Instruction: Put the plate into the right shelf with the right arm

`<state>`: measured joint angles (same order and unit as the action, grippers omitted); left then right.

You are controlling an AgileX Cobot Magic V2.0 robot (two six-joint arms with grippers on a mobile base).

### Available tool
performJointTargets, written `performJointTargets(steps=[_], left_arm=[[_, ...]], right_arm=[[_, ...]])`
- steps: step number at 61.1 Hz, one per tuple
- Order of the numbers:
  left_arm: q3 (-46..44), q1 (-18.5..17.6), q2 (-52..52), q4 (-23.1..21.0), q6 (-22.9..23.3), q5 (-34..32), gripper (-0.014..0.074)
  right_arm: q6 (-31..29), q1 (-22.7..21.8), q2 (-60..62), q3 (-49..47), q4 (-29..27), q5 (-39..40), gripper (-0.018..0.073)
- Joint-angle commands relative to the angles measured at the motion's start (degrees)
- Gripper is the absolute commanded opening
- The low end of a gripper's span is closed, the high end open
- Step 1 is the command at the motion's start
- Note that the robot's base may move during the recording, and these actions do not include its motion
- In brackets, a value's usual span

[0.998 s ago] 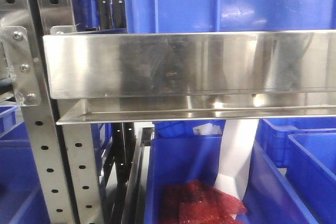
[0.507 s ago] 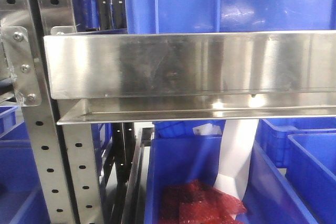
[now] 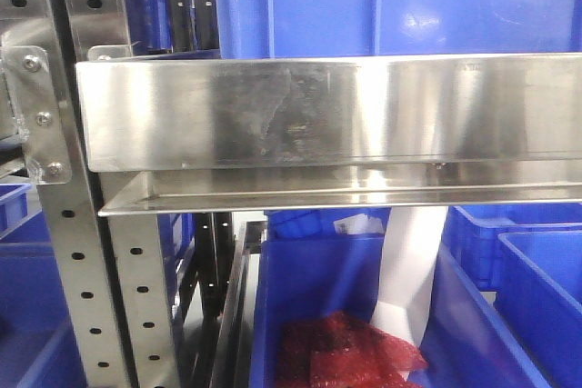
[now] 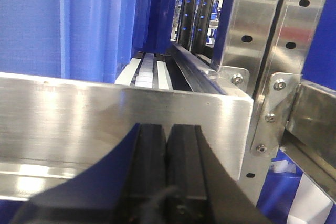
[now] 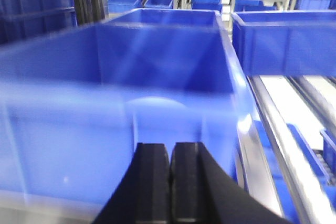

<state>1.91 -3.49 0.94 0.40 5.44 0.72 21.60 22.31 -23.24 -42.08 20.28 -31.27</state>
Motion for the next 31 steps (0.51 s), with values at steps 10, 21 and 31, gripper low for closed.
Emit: performJointTargets(steps=[10, 21, 31], left_arm=[[0.4, -0.4, 0.7, 0.0, 0.3, -5.1, -0.0047], [0.4, -0.4, 0.7, 0.0, 0.3, -5.1, -0.0047], [0.4, -0.4, 0.7, 0.0, 0.3, -5.1, -0.0047]], right_arm=[[0.0, 0.1, 8.5, 5.9, 1.0, 3.8, 0.0057], [0.0, 0.1, 8.8, 7.6, 1.0, 3.8, 0.0057], [0.0, 0.1, 8.8, 7.6, 1.0, 3.8, 0.0057]])
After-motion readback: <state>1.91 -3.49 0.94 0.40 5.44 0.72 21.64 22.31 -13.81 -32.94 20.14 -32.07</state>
